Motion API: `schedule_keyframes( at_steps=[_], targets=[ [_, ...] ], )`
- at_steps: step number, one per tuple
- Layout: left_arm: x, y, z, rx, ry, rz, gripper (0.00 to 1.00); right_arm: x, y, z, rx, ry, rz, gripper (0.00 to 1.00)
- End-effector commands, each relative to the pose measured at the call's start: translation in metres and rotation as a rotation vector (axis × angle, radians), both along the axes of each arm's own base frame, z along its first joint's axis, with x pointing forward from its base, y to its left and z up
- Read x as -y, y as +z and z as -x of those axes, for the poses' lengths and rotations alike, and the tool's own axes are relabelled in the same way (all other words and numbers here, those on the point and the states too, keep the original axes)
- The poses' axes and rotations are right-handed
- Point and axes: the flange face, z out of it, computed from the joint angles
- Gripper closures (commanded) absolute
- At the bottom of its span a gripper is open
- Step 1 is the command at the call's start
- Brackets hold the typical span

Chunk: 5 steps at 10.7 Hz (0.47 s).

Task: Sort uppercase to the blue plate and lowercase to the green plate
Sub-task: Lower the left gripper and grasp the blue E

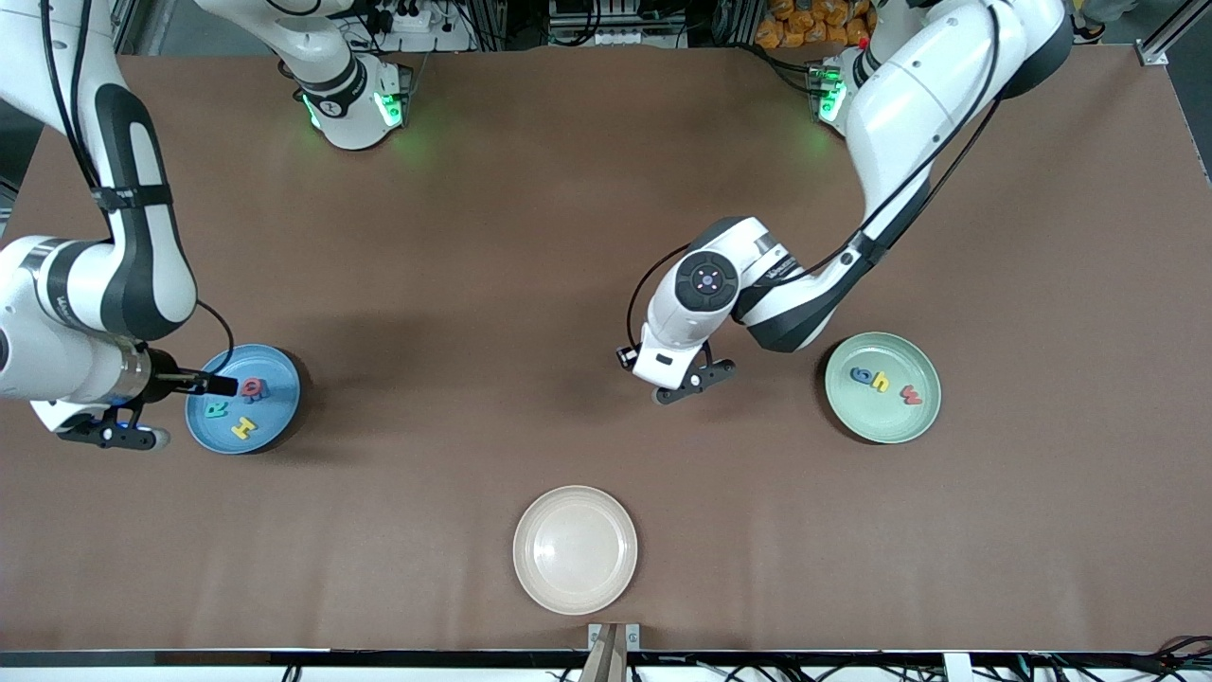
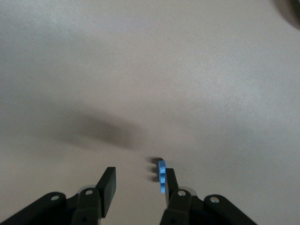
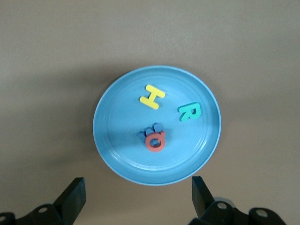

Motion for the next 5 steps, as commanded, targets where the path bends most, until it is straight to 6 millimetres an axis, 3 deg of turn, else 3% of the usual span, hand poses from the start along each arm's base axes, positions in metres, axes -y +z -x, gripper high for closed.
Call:
schedule_keyframes(
  at_steps=[1, 5],
  targets=[
    [0.026, -0.011, 0.009, 0.023, 0.027, -0.008, 0.50, 0.001, 0.006, 0.029, -0.003, 0.027, -0.028, 0.00],
    [0.038, -0.029, 0.014, 0.027, 0.029, -0.023, 0.51, -0.001, -0.010, 0.050, 0.011, 0.040, -0.034, 0.00]
  ],
)
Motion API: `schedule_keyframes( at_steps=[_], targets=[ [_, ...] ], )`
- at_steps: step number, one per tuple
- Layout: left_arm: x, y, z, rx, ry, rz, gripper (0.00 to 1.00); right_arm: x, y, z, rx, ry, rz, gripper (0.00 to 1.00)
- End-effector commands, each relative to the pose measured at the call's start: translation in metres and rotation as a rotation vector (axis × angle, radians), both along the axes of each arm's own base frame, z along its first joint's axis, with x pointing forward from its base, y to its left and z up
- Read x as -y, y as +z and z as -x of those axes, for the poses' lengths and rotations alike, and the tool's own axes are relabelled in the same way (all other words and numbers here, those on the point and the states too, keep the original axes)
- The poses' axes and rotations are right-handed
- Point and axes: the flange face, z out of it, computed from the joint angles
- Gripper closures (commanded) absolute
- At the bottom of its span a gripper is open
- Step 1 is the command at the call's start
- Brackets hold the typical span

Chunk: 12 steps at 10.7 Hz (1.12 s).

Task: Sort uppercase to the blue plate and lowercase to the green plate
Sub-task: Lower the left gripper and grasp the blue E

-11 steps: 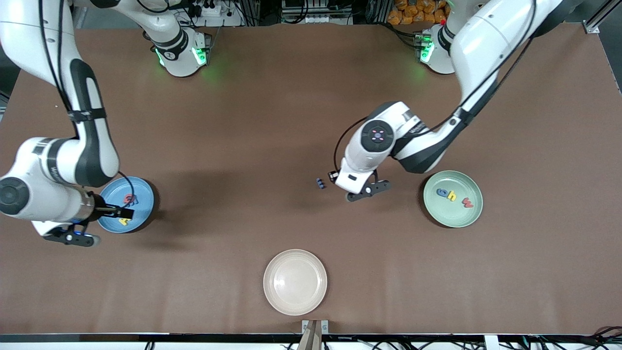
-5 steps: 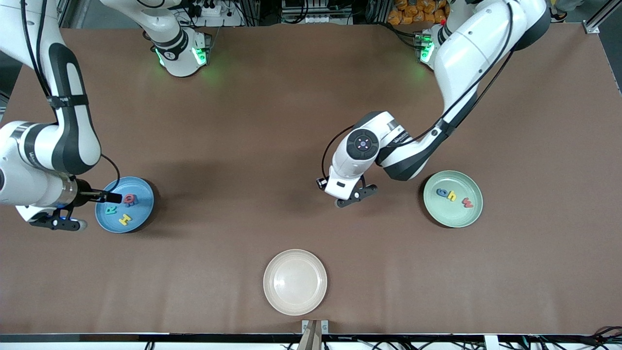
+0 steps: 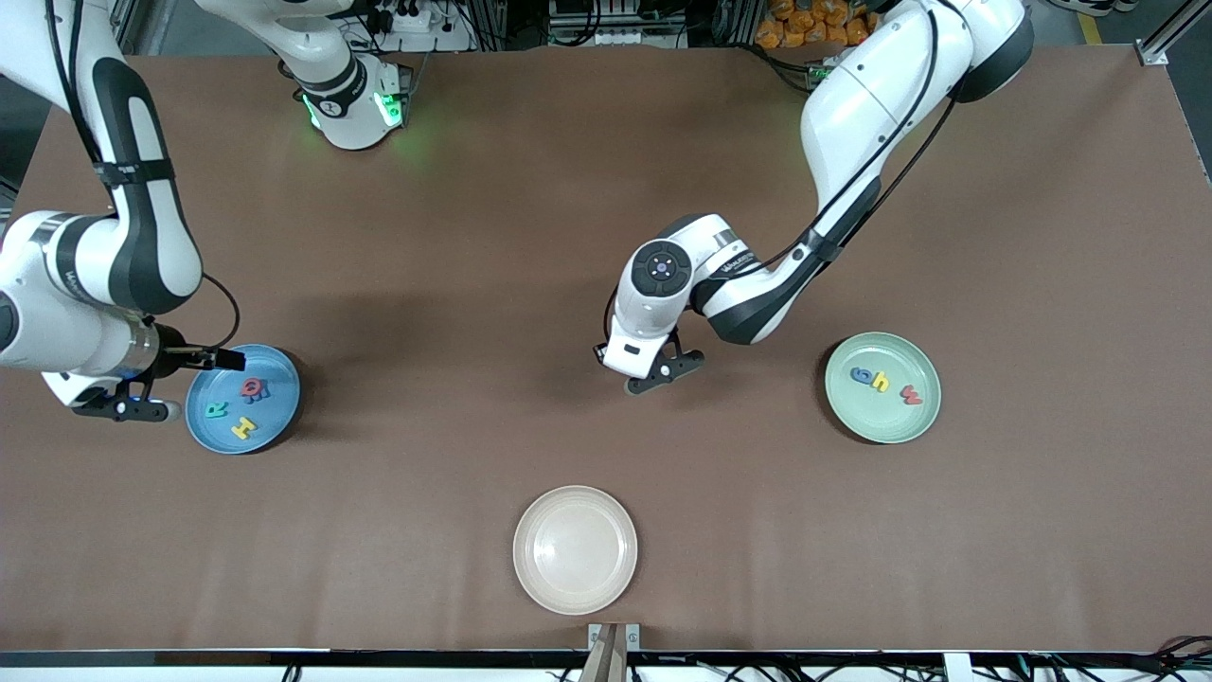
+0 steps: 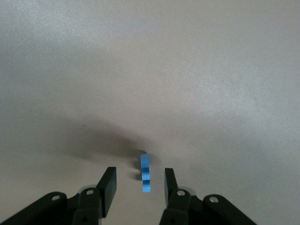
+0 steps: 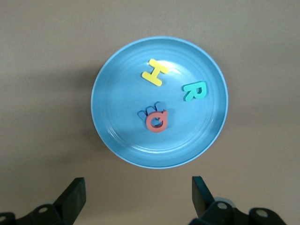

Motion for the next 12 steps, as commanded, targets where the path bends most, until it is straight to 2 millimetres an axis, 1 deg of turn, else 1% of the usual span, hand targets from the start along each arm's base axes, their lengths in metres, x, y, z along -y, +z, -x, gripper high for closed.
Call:
schedule_keyframes(
  at_steps=[1, 3, 5, 7, 8, 9, 10, 12],
  targets=[
    [0.003, -0.012, -0.007, -0.006, 0.025, 0.005, 0.51, -0.001, 0.001, 0.016, 0.013, 0.012, -0.014, 0.00],
    [0.001, -0.023, -0.006, -0.014, 0.029, -0.007, 0.52, -0.002, -0.002, 0.016, 0.010, 0.014, -0.013, 0.00],
    [0.005, -0.024, -0.003, -0.010, 0.026, -0.001, 0.53, -0.002, -0.002, 0.016, 0.010, 0.016, -0.013, 0.00],
    [0.005, -0.024, -0.004, -0.010, 0.027, 0.001, 0.53, -0.002, -0.007, 0.019, 0.005, 0.016, -0.013, 0.00],
    [0.006, -0.026, -0.004, -0.011, 0.029, 0.002, 0.56, -0.002, -0.009, 0.021, 0.005, 0.015, -0.013, 0.00],
    [0.012, -0.029, 0.001, -0.013, 0.021, 0.001, 0.57, -0.002, -0.009, 0.021, 0.006, 0.015, -0.013, 0.00],
    [0.013, -0.033, 0.000, -0.007, 0.031, -0.010, 0.58, -0.002, -0.010, 0.021, 0.005, 0.015, -0.013, 0.00],
    [0.019, -0.034, 0.003, 0.012, 0.031, -0.022, 0.59, -0.002, -0.010, 0.021, 0.005, 0.015, -0.013, 0.00]
  ],
)
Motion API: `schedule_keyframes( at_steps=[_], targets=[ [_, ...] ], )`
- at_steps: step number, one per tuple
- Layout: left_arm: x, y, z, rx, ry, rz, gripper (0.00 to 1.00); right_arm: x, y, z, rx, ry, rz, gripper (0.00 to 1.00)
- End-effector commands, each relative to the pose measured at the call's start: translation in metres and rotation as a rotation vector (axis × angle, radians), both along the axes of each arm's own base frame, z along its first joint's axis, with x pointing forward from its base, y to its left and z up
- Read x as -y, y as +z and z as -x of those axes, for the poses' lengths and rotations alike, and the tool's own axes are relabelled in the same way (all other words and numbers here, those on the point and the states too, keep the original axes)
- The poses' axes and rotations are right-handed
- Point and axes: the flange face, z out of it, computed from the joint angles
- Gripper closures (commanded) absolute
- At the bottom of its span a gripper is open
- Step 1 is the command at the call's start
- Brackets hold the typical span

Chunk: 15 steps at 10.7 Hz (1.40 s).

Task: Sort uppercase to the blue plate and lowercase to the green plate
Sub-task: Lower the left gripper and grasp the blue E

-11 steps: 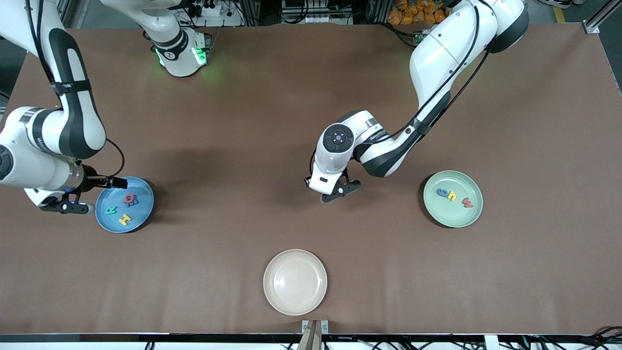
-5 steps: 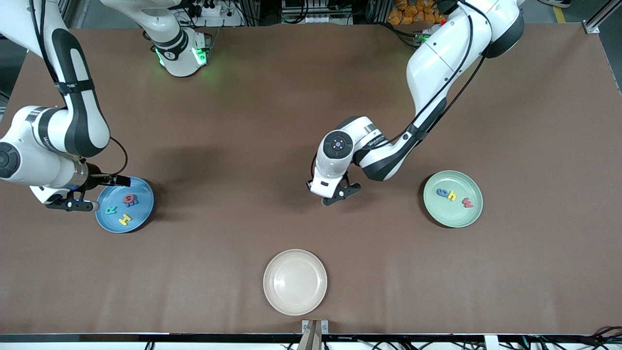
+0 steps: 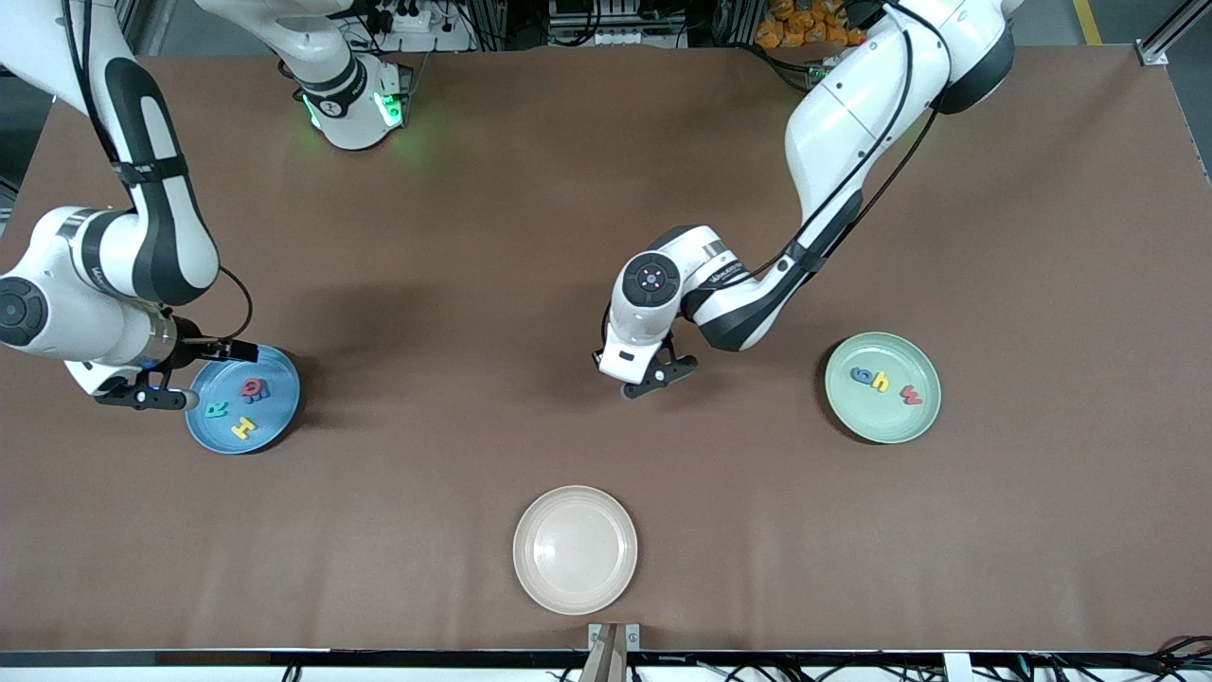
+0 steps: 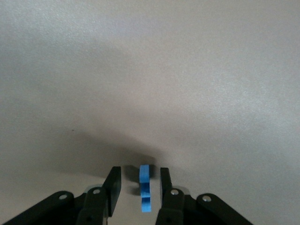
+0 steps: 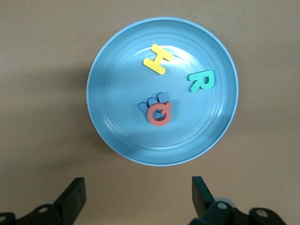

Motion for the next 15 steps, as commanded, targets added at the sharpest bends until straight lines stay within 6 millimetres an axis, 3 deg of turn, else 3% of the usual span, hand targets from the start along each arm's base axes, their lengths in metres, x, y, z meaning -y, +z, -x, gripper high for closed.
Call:
schedule_keyframes(
  at_steps=[1, 4, 8, 11, 13, 15],
  targets=[
    [0.010, -0.002, -0.001, 0.010, 0.029, 0.003, 0.59, 0.000, 0.007, 0.009, 0.011, 0.008, -0.010, 0.00],
    [0.009, -0.003, -0.001, 0.012, 0.016, 0.000, 0.79, -0.006, 0.010, 0.015, 0.010, 0.018, -0.014, 0.00],
    [0.009, -0.005, 0.000, 0.012, 0.008, -0.004, 0.97, -0.018, 0.020, 0.013, 0.029, 0.036, -0.015, 0.00],
    [0.007, -0.003, -0.001, 0.019, 0.006, -0.008, 1.00, -0.018, 0.028, 0.013, 0.042, 0.038, -0.015, 0.00],
    [0.004, 0.012, -0.008, 0.040, -0.016, -0.006, 1.00, -0.019, 0.034, 0.008, 0.061, 0.042, -0.013, 0.00],
    [-0.012, 0.025, -0.016, 0.025, -0.066, -0.056, 1.00, -0.023, 0.039, 0.007, 0.069, 0.048, -0.014, 0.00]
  ],
)
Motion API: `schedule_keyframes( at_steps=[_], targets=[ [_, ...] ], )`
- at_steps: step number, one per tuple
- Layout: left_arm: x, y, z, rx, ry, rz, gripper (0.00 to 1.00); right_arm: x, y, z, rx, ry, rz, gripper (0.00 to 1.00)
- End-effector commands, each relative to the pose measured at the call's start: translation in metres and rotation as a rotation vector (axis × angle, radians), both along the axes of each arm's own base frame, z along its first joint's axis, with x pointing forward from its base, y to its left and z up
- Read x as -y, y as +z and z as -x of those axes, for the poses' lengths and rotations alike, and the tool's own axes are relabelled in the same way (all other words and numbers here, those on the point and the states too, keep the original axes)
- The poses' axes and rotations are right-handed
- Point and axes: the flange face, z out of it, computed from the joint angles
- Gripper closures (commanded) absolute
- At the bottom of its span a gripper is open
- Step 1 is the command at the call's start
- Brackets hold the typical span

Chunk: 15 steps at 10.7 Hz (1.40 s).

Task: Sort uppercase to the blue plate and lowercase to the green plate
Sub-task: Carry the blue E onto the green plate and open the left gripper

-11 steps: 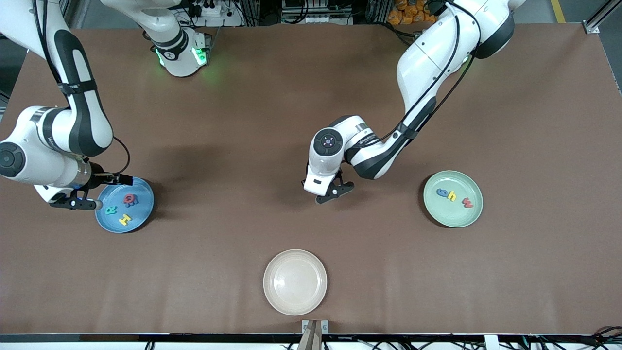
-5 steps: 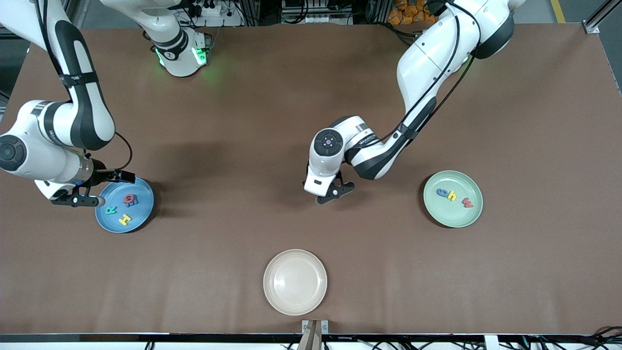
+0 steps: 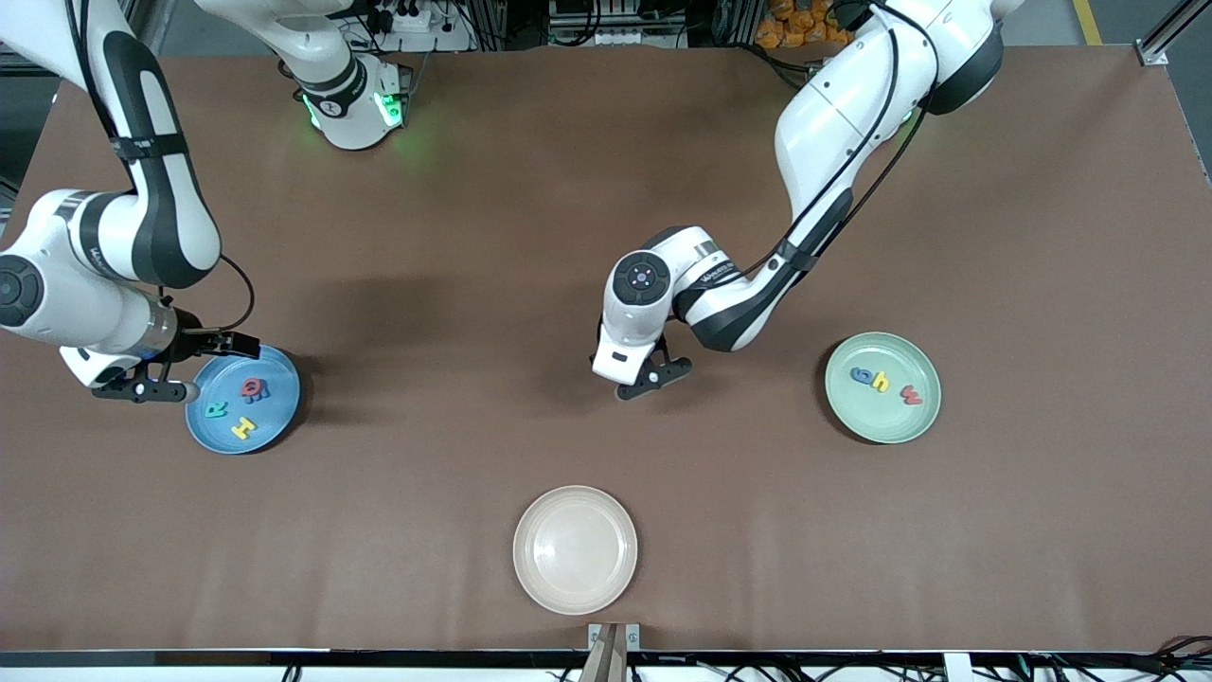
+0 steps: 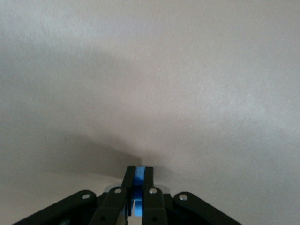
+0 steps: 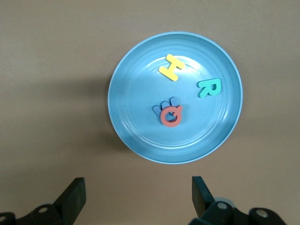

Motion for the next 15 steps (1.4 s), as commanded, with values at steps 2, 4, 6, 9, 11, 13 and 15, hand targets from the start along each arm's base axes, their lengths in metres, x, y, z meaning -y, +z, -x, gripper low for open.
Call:
schedule_keyframes(
  at_steps=[2, 4, 6, 9, 11, 13, 15],
  targets=[
    [-0.039, 0.031, -0.017, -0.016, -0.086, -0.090, 1.00, -0.005, 0.011, 0.004, 0.017, 0.018, -0.008, 0.00],
    [-0.079, 0.039, -0.025, -0.042, -0.141, -0.133, 1.00, -0.015, 0.022, 0.005, 0.030, 0.034, -0.055, 0.00],
    [-0.136, 0.052, -0.027, -0.055, -0.199, -0.165, 1.00, -0.036, 0.032, 0.010, 0.014, 0.064, -0.056, 0.00],
    [-0.240, 0.067, -0.025, -0.049, -0.301, -0.163, 1.00, -0.042, 0.042, 0.013, 0.023, 0.073, -0.050, 0.00],
    [-0.312, 0.063, -0.026, -0.041, -0.367, -0.111, 1.00, -0.046, 0.054, 0.014, 0.043, 0.084, -0.041, 0.00],
    [-0.374, 0.054, -0.033, -0.039, -0.426, -0.079, 1.00, -0.067, 0.074, 0.015, 0.078, 0.125, -0.026, 0.00],
    [-0.401, 0.046, -0.037, -0.034, -0.452, -0.062, 1.00, -0.061, 0.095, 0.017, 0.111, 0.116, -0.017, 0.00]
  ],
)
